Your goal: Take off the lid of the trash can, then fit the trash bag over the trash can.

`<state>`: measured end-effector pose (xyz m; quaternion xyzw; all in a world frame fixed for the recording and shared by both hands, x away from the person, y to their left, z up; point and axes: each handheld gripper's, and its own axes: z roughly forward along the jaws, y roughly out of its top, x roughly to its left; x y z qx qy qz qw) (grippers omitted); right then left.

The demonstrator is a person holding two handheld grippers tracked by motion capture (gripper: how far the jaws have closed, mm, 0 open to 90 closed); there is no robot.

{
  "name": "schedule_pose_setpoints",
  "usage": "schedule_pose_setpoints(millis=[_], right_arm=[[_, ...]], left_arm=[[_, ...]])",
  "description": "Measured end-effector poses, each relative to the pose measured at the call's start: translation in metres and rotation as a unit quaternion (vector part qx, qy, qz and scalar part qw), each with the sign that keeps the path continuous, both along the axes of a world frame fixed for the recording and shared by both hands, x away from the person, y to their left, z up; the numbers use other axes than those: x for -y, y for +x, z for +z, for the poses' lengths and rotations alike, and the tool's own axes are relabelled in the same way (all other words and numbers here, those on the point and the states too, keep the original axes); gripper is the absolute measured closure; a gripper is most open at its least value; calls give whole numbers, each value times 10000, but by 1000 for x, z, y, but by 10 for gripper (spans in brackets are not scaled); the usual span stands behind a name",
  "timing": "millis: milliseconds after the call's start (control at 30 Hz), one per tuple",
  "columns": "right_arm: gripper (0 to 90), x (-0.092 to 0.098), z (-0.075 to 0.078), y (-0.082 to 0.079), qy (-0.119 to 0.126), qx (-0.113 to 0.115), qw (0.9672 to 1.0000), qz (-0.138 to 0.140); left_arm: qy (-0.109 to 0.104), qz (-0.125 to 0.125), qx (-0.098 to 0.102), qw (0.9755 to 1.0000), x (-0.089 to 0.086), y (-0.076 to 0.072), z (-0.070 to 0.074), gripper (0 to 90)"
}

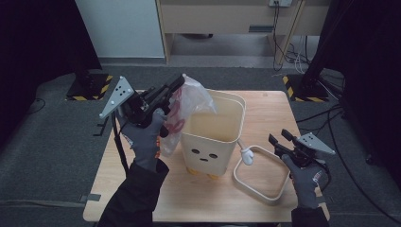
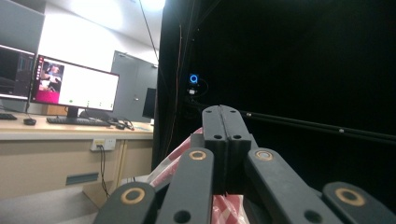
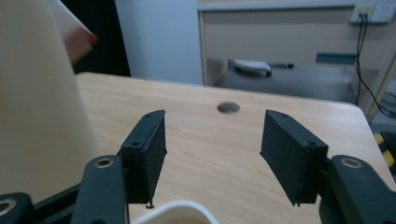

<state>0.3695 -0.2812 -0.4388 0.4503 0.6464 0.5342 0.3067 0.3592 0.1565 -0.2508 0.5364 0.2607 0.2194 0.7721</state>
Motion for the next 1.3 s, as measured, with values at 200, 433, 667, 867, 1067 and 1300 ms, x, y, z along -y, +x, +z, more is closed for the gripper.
schedule_pose_setpoints(millis=[200,433,667,867,1067,1300], right_arm=[[407,-18,32,-8,240,467,9981,312],[410,-33,64,-16,331,846,9940,616],[416,-50,97,-20,439,1178,9874,959],[427,-69,120,-21,513,1288,9816,1312],[426,-92,140,-21,473,1315,9758,1680],[432,-115,152,-19,411,1263,9693,2068]], left_arm=[[27,-70,-55,10000,4,0,-11,900],[98,-128,-144,9998,9,1,-22,900],[211,-155,-188,9995,14,0,-28,900],[293,-182,-205,9992,17,-3,-30,900],[389,-212,-210,9988,21,-5,-32,900],[484,-248,-239,9982,27,-7,-36,900]])
